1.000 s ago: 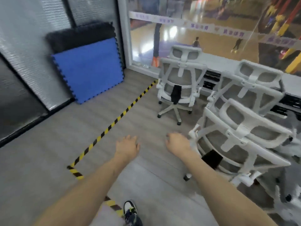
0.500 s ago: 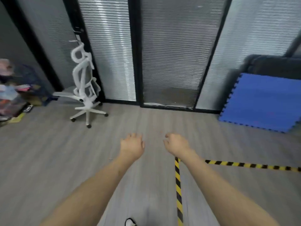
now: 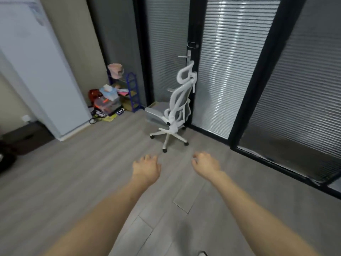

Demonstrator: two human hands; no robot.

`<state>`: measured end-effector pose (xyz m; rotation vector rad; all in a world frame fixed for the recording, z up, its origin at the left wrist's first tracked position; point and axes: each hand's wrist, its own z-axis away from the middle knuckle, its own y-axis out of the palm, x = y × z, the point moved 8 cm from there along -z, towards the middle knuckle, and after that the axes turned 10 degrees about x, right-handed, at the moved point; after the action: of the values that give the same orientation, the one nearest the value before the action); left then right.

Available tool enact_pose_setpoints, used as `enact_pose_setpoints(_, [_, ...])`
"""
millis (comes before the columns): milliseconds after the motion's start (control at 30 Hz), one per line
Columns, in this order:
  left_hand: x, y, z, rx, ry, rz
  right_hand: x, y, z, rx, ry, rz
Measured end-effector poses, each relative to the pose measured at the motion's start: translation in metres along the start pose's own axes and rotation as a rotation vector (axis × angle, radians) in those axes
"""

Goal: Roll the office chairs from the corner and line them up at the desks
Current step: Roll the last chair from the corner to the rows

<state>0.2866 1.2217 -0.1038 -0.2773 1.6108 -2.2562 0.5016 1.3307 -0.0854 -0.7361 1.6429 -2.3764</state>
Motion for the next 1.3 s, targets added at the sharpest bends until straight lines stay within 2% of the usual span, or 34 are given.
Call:
enact_pose_setpoints(400, [-0.018,-0.088,-0.272,-0.016,0.003,0.000,-0.027,-0.099,-0.290,-0.070,-0.031,0.112])
enact_pose_setpoints(867, [-0.034,-0.190,-0.556,-0.046,0.073,0.037,-0.050,-0.192,-0.573,-0.124,-0.001,0.067])
enact_pose_setpoints(1100, [-0.059,-0.240,-0.653,-0.059,0.122,0.061,-0.065,-0.237,-0.667,-0.141,0.033,0.078])
enact_pose_setpoints(1300, [-0.091,-0.262,-0.714,-0.056,0.070,0.094,-0.099,-0.264,-0.743,-0.140,-0.023,0.077])
